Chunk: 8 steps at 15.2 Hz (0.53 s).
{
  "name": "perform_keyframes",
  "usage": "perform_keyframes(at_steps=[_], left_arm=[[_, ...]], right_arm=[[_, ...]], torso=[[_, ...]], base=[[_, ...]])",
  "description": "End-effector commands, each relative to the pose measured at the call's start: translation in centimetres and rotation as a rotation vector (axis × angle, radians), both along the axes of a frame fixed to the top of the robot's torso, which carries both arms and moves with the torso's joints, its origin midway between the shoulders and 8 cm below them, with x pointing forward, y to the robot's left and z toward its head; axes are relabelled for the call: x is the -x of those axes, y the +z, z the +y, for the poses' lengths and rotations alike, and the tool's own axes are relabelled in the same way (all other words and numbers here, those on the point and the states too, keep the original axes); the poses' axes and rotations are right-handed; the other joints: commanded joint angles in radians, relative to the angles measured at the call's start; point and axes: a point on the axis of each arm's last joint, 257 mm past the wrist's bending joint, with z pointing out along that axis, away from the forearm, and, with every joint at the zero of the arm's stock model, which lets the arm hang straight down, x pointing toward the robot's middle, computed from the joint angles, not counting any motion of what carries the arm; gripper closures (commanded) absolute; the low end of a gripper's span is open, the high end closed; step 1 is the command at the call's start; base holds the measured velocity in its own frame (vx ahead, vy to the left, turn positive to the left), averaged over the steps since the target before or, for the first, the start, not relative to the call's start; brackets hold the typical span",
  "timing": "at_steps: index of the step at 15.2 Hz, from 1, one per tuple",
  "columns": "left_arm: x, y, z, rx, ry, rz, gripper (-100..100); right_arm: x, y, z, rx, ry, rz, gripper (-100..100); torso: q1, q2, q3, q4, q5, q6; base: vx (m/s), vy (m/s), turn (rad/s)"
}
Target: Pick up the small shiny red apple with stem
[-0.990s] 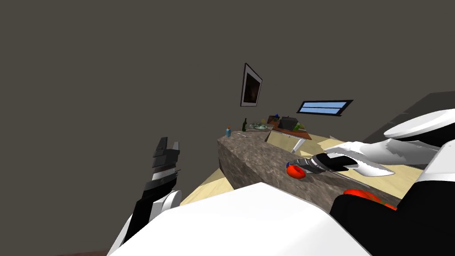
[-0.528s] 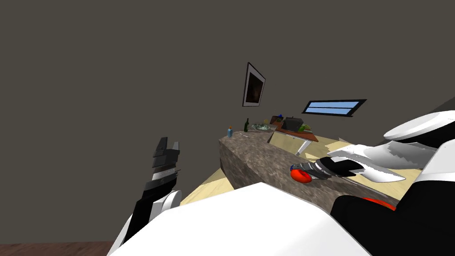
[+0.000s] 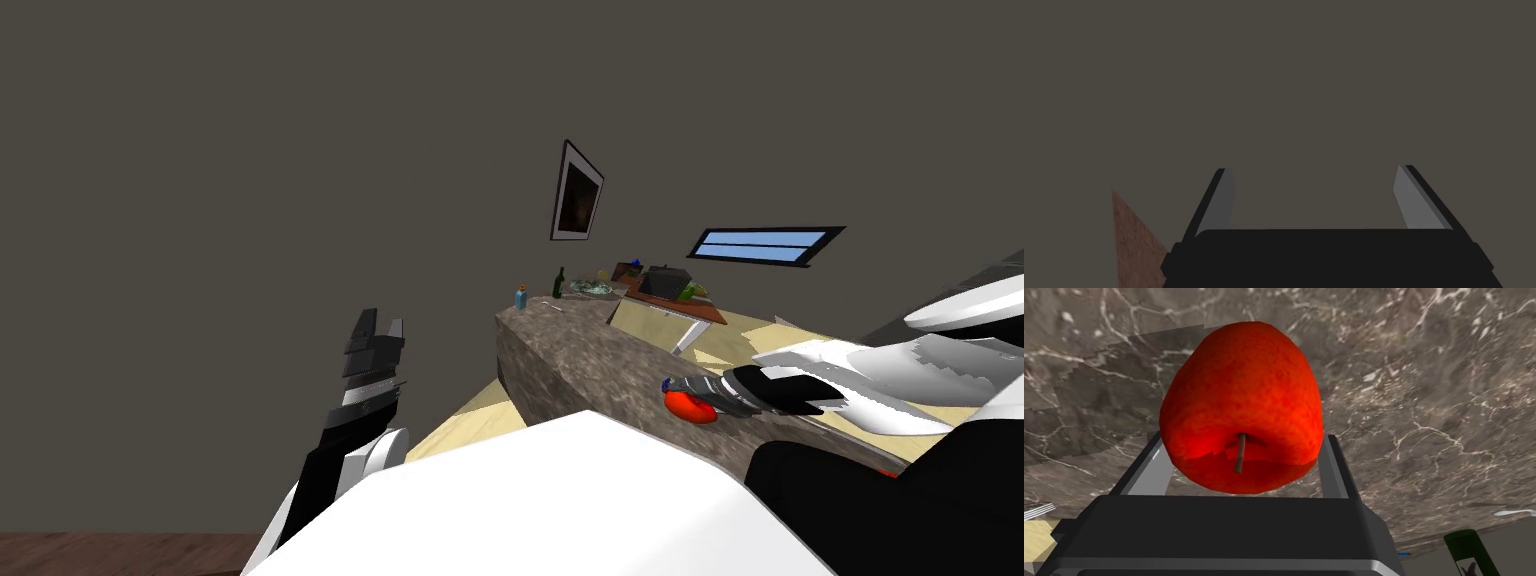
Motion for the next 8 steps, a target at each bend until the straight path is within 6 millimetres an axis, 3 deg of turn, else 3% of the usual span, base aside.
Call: perform_keyframes(at_steps=[1,4,8], left_arm=[[0.0,0.0,0.0,0.000,0.000,0.000,0],[0.0,0.0,0.0,0.000,0.000,0.000,0],[0.0,0.0,0.0,0.000,0.000,0.000,0]], right_arm=[[0.0,0.0,0.0,0.000,0.000,0.000,100],[0.0,0.0,0.0,0.001,0.000,0.000,100],[-1.7,1.0,0.2,0.001,0.014,0.006,100]], torso=[[0.000,0.000,0.000,0.000,0.000,0.000],[-0.001,0.001,0.000,0.000,0.000,0.000],[0.000,0.000,0.000,0.000,0.000,-0.001]], base=[[0.000,0.000,0.000],[0.000,0.000,0.000],[0.001,0.005,-0.034]])
